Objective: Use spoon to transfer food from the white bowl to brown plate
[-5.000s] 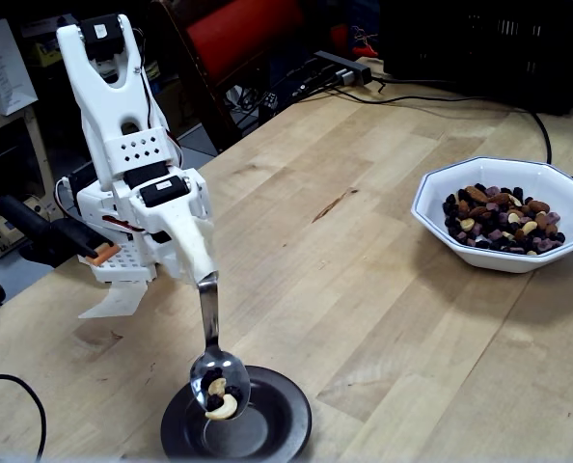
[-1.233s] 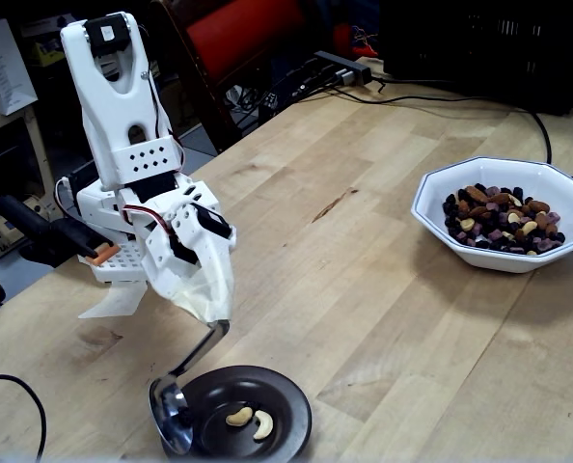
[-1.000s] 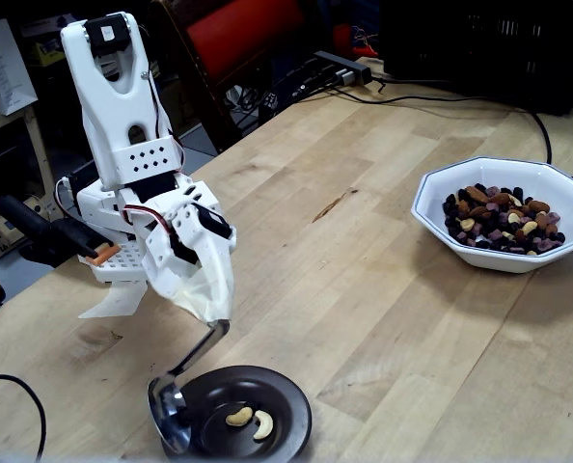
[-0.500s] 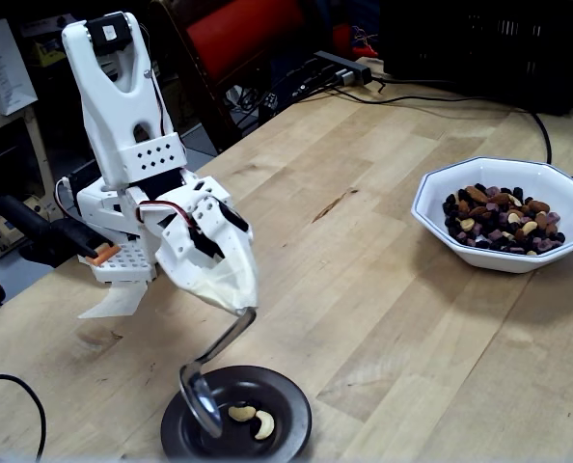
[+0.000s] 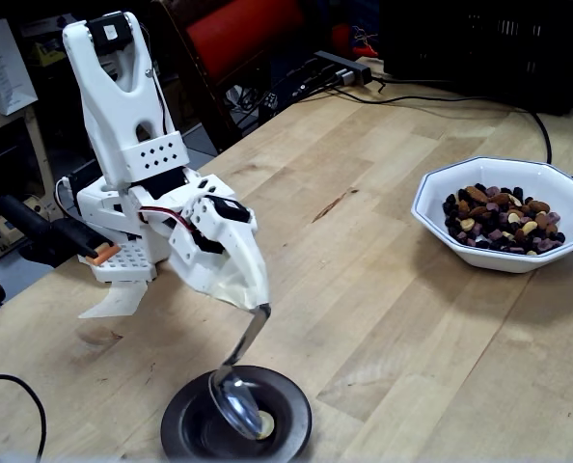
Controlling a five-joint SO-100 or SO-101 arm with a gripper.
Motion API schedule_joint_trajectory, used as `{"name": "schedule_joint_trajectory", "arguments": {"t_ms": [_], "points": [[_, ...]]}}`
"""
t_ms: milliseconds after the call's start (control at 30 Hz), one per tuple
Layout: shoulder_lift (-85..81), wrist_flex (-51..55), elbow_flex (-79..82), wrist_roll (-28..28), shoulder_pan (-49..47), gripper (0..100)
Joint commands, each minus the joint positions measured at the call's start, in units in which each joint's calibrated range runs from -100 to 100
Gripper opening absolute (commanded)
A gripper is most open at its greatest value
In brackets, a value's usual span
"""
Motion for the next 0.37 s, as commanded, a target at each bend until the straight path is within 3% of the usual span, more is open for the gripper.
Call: {"name": "schedule_joint_trajectory", "arguments": {"t_ms": [0,333], "points": [[-1.1,-0.7,-0.5,-4.4,-0.6,4],[-2.4,-0.9,-0.7,-8.7,-4.1,4]]}}
